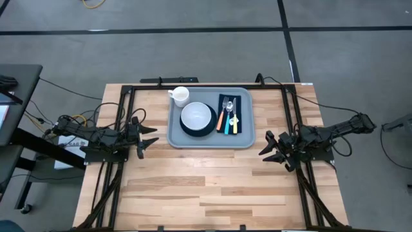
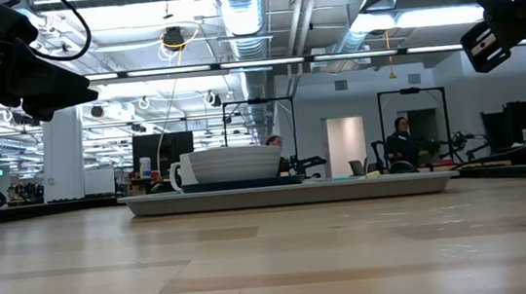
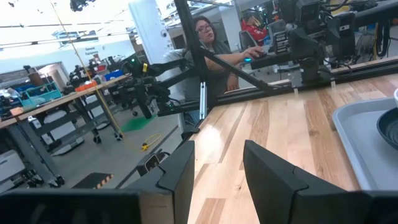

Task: Set up tray
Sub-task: Return to Home Position

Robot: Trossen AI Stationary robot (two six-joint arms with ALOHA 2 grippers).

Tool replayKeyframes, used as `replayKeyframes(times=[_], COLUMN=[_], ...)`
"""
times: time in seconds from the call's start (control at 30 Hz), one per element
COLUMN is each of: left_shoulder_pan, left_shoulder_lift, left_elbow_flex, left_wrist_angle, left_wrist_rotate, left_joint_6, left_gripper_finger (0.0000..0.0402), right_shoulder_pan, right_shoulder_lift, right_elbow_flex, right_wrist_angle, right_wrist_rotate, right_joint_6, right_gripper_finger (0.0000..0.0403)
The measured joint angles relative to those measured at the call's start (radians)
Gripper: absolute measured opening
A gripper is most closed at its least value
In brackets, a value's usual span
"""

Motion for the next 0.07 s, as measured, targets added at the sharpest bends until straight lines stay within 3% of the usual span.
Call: replayKeyframes(times=[0.07], left_shoulder_pan=[0.000], left_shoulder_lift=[0.000], left_elbow_flex=[0.000], left_wrist_angle=[0.000], left_wrist_rotate=[0.000], left_joint_6=[0.000], left_gripper_finger=[0.0191], right_shoulder_pan=[0.000], right_shoulder_lift=[0.000], right_elbow_flex=[0.000], right_wrist_angle=[0.000], right_wrist_rotate=[0.000], right_joint_6=[0.000], right_gripper_finger=[0.0129])
